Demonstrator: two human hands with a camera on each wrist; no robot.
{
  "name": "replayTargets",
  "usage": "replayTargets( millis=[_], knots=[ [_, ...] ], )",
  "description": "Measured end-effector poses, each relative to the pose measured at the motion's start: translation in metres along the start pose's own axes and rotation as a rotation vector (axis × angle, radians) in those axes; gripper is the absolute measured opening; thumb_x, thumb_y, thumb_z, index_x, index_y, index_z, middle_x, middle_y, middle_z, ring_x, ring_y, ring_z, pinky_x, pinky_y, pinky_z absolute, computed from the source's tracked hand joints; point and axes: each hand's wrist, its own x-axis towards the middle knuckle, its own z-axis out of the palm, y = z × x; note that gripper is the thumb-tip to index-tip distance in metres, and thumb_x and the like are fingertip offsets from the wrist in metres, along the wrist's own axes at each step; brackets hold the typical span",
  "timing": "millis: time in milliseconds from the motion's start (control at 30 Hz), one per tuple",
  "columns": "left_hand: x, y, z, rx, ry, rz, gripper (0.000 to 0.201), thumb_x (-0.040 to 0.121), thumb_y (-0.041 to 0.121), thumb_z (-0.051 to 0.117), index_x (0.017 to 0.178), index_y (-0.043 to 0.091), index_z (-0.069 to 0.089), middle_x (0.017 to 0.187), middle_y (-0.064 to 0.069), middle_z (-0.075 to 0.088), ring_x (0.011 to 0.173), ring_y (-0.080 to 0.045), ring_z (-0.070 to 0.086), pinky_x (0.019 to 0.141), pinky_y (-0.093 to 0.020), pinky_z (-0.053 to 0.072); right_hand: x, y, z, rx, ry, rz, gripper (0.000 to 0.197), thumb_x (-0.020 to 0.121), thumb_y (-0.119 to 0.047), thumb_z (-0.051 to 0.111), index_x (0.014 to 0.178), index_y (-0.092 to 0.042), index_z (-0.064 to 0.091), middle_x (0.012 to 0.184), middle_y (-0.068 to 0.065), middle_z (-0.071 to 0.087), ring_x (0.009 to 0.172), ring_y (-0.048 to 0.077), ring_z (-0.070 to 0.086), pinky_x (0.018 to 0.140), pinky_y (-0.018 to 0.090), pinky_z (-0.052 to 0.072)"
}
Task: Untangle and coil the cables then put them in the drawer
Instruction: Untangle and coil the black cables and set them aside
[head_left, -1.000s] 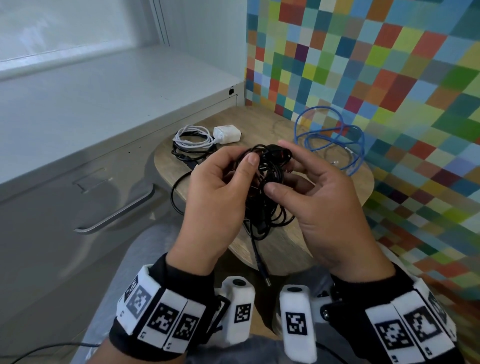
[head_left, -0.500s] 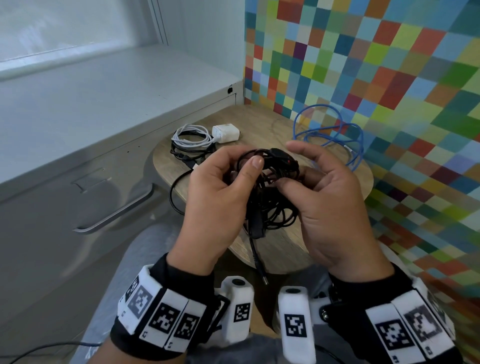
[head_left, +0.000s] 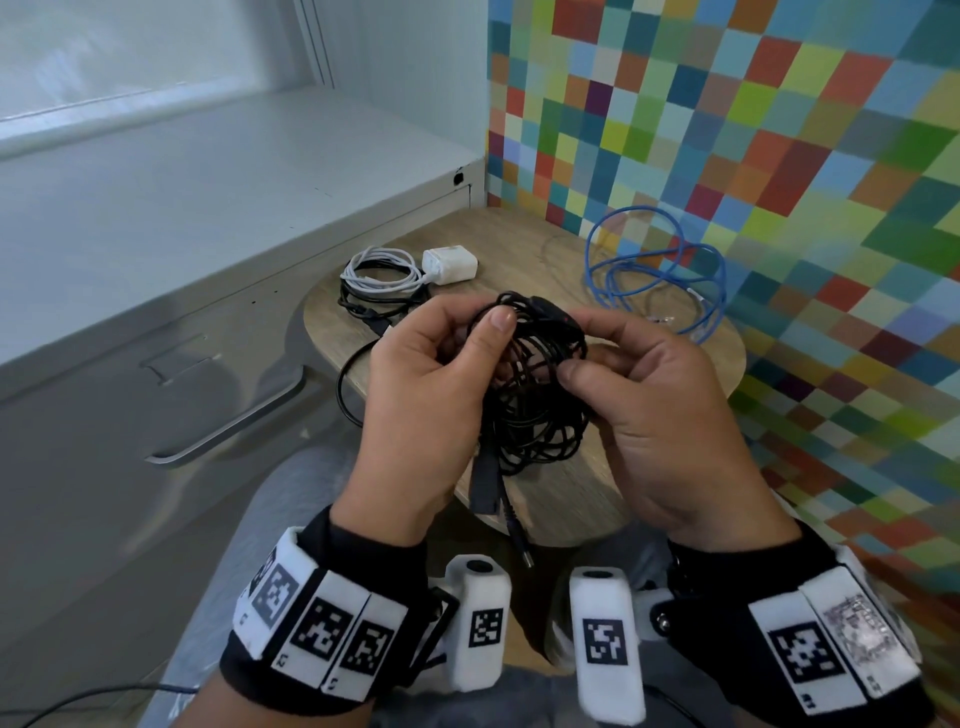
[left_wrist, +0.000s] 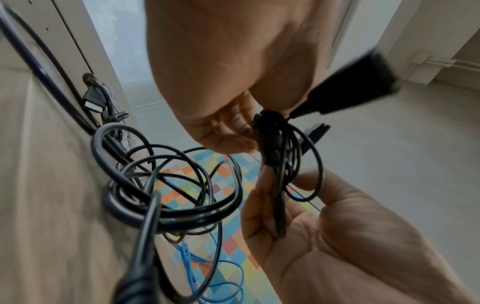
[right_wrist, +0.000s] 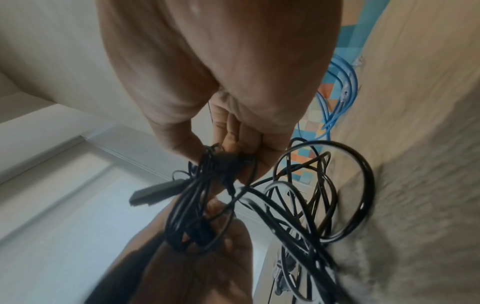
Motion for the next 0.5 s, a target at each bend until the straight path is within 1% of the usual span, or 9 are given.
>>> replayTargets(
  millis=[67, 100, 167, 233, 300, 367, 433, 500],
  knots=[
    [-0.0004, -0.0001, 0.001, -0.005, -0.001, -0.014, 0.007, 0.098, 0.008, 0.065, 0.095, 0.006, 0.071, 0.073, -0.002, 0.069, 0.067, -0.013, 0.06, 0.065, -0.027, 0.055, 0.0011, 0.0025, 0.0014, 0.019, 0.006, -0.001, 0.027, 0.079, 0.0, 0.07, 0.097, -0.018, 0.078, 0.093, 0.011, 0.078, 0.084, 0.021, 0.075, 0.072, 0.029, 0.06],
    [-0.0005, -0.0002, 0.0014, -0.015, -0.005, -0.028, 0.008, 0.098, 0.009, 0.064, 0.095, 0.006, 0.071, 0.071, -0.001, 0.067, 0.065, -0.013, 0.059, 0.063, -0.027, 0.053, 0.0013, 0.0031, 0.002, 0.022, 0.005, -0.002, 0.027, 0.077, -0.002, 0.069, 0.096, -0.018, 0.078, 0.096, 0.01, 0.078, 0.086, 0.021, 0.074, 0.074, 0.03, 0.059],
    [-0.0006, 0.0001, 0.0013, -0.047, -0.03, -0.06, 0.009, 0.098, 0.011, 0.063, 0.094, 0.009, 0.071, 0.069, 0.002, 0.066, 0.064, -0.012, 0.059, 0.063, -0.026, 0.053, 0.001, 0.0016, 0.0026, 0.039, -0.001, 0.007, 0.027, 0.081, 0.005, 0.07, 0.098, -0.016, 0.076, 0.091, 0.008, 0.077, 0.084, 0.019, 0.073, 0.072, 0.027, 0.059],
    [-0.0007, 0.0005, 0.0005, -0.067, -0.045, -0.084, 0.011, 0.099, 0.012, 0.062, 0.091, 0.013, 0.07, 0.068, 0.003, 0.068, 0.064, -0.01, 0.062, 0.064, -0.026, 0.054, 0.0, -0.0007, 0.0026, 0.058, -0.015, 0.027, 0.031, 0.089, 0.014, 0.063, 0.101, -0.013, 0.072, 0.086, 0.009, 0.077, 0.08, 0.017, 0.074, 0.07, 0.025, 0.059],
    [-0.0008, 0.0003, 0.0, -0.09, -0.05, -0.108, 0.013, 0.099, 0.014, 0.062, 0.09, 0.015, 0.071, 0.069, 0.0, 0.066, 0.065, -0.012, 0.063, 0.064, -0.028, 0.055, -0.0014, -0.003, 0.0035, 0.049, -0.021, 0.034, 0.033, 0.091, 0.016, 0.058, 0.103, -0.012, 0.071, 0.084, 0.01, 0.077, 0.078, 0.015, 0.075, 0.069, 0.023, 0.058],
    [-0.0006, 0.0009, -0.0006, -0.134, -0.055, -0.142, 0.015, 0.099, 0.014, 0.062, 0.088, 0.017, 0.073, 0.073, -0.005, 0.063, 0.068, -0.015, 0.063, 0.068, -0.029, 0.056, -0.0016, -0.0034, 0.0046, 0.025, -0.002, 0.018, 0.034, 0.092, 0.016, 0.058, 0.101, -0.014, 0.072, 0.083, 0.01, 0.077, 0.078, 0.016, 0.075, 0.07, 0.023, 0.058],
    [-0.0005, 0.002, -0.0016, -0.222, -0.073, -0.18, 0.016, 0.1, 0.011, 0.059, 0.091, 0.015, 0.072, 0.076, -0.008, 0.062, 0.07, -0.017, 0.064, 0.072, -0.029, 0.058, -0.0014, -0.0038, 0.0055, 0.03, 0.019, 0.0, 0.034, 0.092, 0.015, 0.059, 0.101, -0.016, 0.072, 0.084, 0.011, 0.078, 0.079, 0.018, 0.076, 0.071, 0.025, 0.059],
    [-0.0002, 0.0028, -0.0028, -0.306, -0.093, -0.208, 0.016, 0.101, 0.009, 0.057, 0.095, 0.013, 0.072, 0.078, -0.01, 0.061, 0.072, -0.017, 0.064, 0.074, -0.028, 0.058, -0.0013, -0.0038, 0.0059, 0.055, 0.019, -0.011, 0.035, 0.094, 0.014, 0.058, 0.105, -0.016, 0.072, 0.087, 0.013, 0.078, 0.082, 0.02, 0.076, 0.074, 0.029, 0.06]
  ],
)
